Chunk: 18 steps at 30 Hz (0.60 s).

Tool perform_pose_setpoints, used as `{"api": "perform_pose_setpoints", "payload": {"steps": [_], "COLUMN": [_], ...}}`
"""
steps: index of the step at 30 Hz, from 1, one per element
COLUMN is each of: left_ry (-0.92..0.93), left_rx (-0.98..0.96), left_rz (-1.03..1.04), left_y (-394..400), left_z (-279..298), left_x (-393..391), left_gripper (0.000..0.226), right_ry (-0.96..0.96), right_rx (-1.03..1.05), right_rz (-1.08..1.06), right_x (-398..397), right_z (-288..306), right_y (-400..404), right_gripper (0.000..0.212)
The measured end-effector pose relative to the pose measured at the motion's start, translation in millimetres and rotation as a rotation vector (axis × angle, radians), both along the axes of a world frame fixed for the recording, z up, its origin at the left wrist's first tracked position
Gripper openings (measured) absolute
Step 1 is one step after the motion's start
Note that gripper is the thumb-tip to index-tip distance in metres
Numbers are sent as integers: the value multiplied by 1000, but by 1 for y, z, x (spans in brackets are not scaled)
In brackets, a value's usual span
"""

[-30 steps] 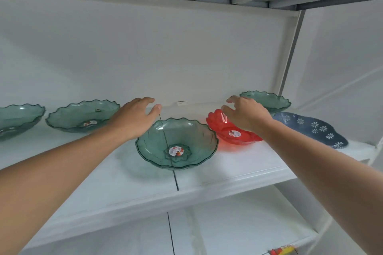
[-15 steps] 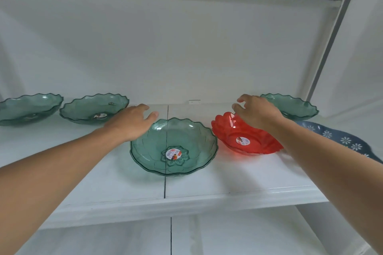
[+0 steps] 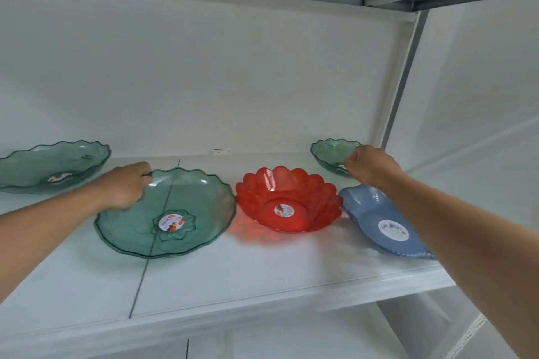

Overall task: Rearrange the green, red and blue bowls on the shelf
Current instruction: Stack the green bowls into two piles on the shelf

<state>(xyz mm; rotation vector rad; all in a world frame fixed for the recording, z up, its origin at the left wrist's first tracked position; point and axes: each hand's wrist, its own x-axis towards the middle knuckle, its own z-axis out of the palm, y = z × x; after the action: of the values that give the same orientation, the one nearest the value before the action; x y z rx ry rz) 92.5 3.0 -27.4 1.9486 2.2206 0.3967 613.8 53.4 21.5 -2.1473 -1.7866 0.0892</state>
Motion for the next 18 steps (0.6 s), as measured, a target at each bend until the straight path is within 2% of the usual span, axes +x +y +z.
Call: {"api": "perform_pose_setpoints", "payload": {"steps": [9, 14, 18], "left_ry": [-54, -84, -119], "left_rx": [54, 47, 49], "left_rz": [238, 250, 259], "left_y": [43, 75, 100], "left_z": [13, 18, 19], "left_x": [-7, 28, 66], "left_gripper": [6, 5, 5], "right_ry": [95, 79, 67], "right_rx": [-52, -47, -29], "right_rz": [-60, -55, -134], "right_x": [74, 78, 82], "right_z": [-17, -25, -27], "right_y": [31, 42, 50], "right_gripper": [34, 35, 33]}}
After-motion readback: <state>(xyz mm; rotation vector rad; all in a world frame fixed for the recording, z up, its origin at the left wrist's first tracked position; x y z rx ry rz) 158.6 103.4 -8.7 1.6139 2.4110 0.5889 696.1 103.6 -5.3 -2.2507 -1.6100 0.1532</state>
